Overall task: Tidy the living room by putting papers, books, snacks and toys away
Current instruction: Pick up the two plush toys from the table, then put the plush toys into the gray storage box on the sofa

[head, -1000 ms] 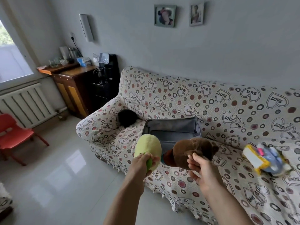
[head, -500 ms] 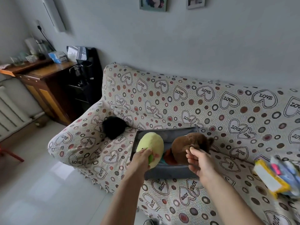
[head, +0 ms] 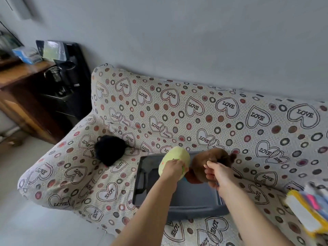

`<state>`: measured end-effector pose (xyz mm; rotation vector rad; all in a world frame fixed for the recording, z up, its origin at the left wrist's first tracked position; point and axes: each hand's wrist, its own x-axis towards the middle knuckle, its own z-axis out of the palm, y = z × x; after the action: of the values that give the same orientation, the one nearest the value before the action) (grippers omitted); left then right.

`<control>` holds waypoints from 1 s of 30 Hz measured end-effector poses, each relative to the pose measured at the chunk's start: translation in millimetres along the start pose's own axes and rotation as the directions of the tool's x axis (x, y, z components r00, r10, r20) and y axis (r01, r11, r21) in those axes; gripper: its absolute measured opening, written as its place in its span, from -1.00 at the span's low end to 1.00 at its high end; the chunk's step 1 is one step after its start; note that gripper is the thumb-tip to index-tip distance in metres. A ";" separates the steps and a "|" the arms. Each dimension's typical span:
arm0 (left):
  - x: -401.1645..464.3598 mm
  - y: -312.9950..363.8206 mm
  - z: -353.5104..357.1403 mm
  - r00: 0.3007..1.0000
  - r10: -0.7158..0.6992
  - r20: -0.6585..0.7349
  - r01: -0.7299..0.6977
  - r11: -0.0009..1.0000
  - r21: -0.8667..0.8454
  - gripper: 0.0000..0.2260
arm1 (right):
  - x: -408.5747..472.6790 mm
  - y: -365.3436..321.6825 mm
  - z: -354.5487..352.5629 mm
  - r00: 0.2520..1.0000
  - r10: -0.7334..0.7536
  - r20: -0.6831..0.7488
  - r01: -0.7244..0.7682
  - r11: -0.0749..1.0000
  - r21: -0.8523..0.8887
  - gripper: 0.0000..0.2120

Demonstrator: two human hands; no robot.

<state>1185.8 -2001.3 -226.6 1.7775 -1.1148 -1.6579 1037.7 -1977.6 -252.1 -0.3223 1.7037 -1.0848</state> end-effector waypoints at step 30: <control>-275.6 -128.2 -352.1 0.653 -0.168 -0.739 -0.719 0.171 -0.674 -0.87 | -253.5 24.7 295.3 0.514 -0.033 0.857 0.134 0.990 -0.042 -0.80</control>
<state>1573.6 -1774.3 -106.4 0.9158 0.1005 -0.7909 1406.1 -1944.4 -128.4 -0.8662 0.8202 -0.6842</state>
